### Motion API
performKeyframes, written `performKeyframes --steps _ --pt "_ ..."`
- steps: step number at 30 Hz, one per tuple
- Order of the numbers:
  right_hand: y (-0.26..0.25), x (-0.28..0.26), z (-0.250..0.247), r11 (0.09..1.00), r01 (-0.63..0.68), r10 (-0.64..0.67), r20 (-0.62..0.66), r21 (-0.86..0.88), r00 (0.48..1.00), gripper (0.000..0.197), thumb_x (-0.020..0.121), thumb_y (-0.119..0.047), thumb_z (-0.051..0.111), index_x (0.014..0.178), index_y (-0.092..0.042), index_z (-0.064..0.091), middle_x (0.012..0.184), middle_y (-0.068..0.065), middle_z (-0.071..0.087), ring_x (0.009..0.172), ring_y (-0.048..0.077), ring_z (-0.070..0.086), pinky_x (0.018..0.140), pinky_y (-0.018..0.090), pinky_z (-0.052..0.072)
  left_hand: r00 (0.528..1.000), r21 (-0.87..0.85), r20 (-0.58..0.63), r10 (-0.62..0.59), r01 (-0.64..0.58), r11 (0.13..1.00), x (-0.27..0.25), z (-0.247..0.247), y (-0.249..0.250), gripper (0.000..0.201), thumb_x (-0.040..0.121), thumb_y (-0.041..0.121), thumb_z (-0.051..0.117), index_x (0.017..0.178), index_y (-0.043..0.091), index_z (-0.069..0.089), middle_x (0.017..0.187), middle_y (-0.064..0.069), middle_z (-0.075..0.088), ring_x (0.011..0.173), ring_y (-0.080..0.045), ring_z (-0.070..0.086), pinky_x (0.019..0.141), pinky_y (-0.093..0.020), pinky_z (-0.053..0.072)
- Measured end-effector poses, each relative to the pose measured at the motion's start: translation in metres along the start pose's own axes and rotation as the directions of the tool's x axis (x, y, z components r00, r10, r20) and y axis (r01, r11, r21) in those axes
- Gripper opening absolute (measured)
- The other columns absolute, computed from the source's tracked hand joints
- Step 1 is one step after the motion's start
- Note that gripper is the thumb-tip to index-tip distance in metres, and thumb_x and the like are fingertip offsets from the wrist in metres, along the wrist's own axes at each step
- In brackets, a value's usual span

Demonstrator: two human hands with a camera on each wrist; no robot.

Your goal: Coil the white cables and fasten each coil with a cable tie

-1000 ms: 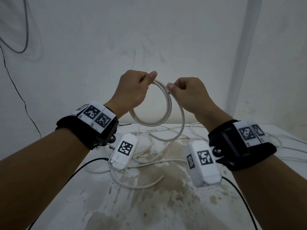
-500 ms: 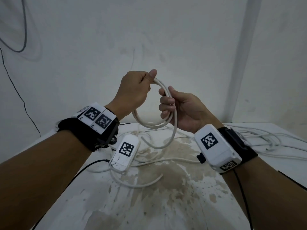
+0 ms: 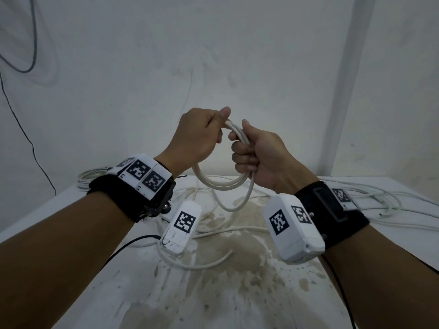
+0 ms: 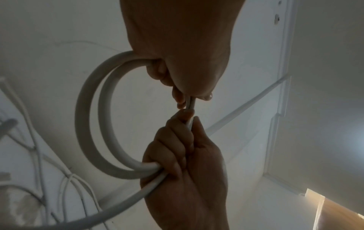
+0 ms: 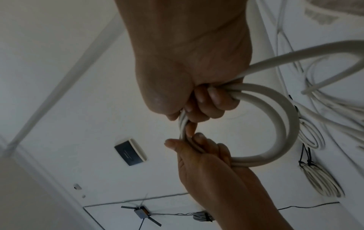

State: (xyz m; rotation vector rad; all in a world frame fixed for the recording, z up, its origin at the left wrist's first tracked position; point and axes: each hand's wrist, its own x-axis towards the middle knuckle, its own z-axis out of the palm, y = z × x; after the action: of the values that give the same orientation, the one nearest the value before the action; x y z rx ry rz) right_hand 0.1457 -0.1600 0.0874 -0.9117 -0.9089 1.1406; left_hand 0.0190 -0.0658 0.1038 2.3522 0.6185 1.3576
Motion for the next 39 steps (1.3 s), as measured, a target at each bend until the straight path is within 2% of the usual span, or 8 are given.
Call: performKeyframes --steps 10,13,15,18,20,23,30,39 --pt "0.005 0.004 0.0 0.997 0.082 -0.082 -0.175 -0.011 0.981 0.038 0.105 -0.038 0.043 0.074 -0.015 0.048 0.051 -0.006 0.026 0.042 0.009 0.017 0.038 0.021 0.015 0.985 -0.091 -0.123 -0.118 0.107 0.99 -0.007 0.007 0.0 0.041 0.102 0.046 0.045 0.1 0.012 0.069 0.088 0.003 0.072 0.071 -0.013 0.066 0.067 -0.029 0.056" --pt "0.003 0.009 -0.008 0.959 0.23 -0.158 -0.362 0.166 0.919 0.041 0.106 -0.038 0.039 0.071 -0.017 0.044 0.05 -0.006 0.025 0.04 0.009 0.017 0.036 0.021 0.014 0.961 0.028 -0.242 -0.137 0.148 0.989 -0.012 -0.001 0.006 0.04 0.103 0.045 0.042 0.083 0.014 0.056 0.078 0.003 0.061 0.071 -0.012 0.055 0.067 -0.028 0.042" --pt "0.0 0.011 -0.015 0.899 0.336 -0.195 -0.431 0.28 0.881 0.043 0.106 -0.04 0.037 0.071 -0.017 0.044 0.052 -0.005 0.026 0.041 0.009 0.017 0.037 0.022 0.015 0.971 0.07 -0.018 -0.237 0.237 0.969 -0.026 -0.001 0.017 0.055 0.103 0.045 0.041 0.067 0.007 0.058 0.058 0.002 0.059 0.059 -0.018 0.055 0.063 -0.031 0.042" --pt "-0.003 0.014 -0.017 0.793 0.433 -0.233 -0.443 0.429 0.866 0.045 0.106 -0.042 0.035 0.071 -0.017 0.045 0.053 -0.005 0.024 0.04 0.01 0.016 0.036 0.022 0.017 0.685 -0.027 0.505 -0.525 0.621 0.784 -0.051 0.014 0.032 0.062 0.104 0.052 0.032 0.088 0.004 0.068 0.067 -0.002 0.073 0.057 -0.016 0.067 0.053 -0.023 0.049" --pt "-0.001 0.014 -0.012 0.759 0.438 -0.239 -0.42 0.481 0.876 0.045 0.107 -0.042 0.033 0.07 -0.017 0.044 0.051 -0.005 0.023 0.038 0.009 0.017 0.034 0.022 0.018 0.599 -0.307 0.552 -0.58 0.793 0.526 -0.051 0.023 0.033 0.058 0.106 0.045 0.032 0.11 -0.006 0.06 0.086 -0.019 0.075 0.07 -0.023 0.074 0.054 -0.026 0.057" --pt "0.007 0.011 -0.007 0.791 0.417 -0.233 -0.41 0.447 0.882 0.045 0.107 -0.043 0.033 0.071 -0.018 0.045 0.052 -0.005 0.024 0.039 0.01 0.017 0.035 0.022 0.018 0.69 -0.702 0.277 -0.669 0.621 0.349 -0.038 0.028 0.028 0.034 0.107 0.017 0.039 0.115 -0.011 0.056 0.091 -0.023 0.071 0.074 -0.027 0.072 0.062 -0.03 0.062" --pt "0.015 0.006 -0.002 0.879 0.371 -0.217 -0.441 0.3 0.871 0.043 0.105 -0.046 0.038 0.074 -0.017 0.046 0.052 -0.006 0.025 0.041 0.011 0.018 0.037 0.023 0.02 0.851 -0.533 -0.087 -0.518 0.4 0.746 -0.028 0.023 0.024 0.029 0.106 0.018 0.036 0.103 0.006 0.062 0.094 -0.008 0.073 0.072 -0.016 0.075 0.077 -0.04 0.062" --pt "0.026 0.008 -0.005 0.831 0.313 -0.145 -0.364 0.459 0.92 0.044 0.105 -0.045 0.037 0.073 -0.017 0.048 0.052 -0.005 0.027 0.041 0.011 0.02 0.038 0.022 0.022 0.758 -0.561 -0.269 -0.594 0.377 0.737 -0.027 0.019 0.015 0.022 0.105 0.016 0.033 0.098 0.012 0.053 0.081 -0.002 0.074 0.07 -0.016 0.074 0.078 -0.044 0.061"
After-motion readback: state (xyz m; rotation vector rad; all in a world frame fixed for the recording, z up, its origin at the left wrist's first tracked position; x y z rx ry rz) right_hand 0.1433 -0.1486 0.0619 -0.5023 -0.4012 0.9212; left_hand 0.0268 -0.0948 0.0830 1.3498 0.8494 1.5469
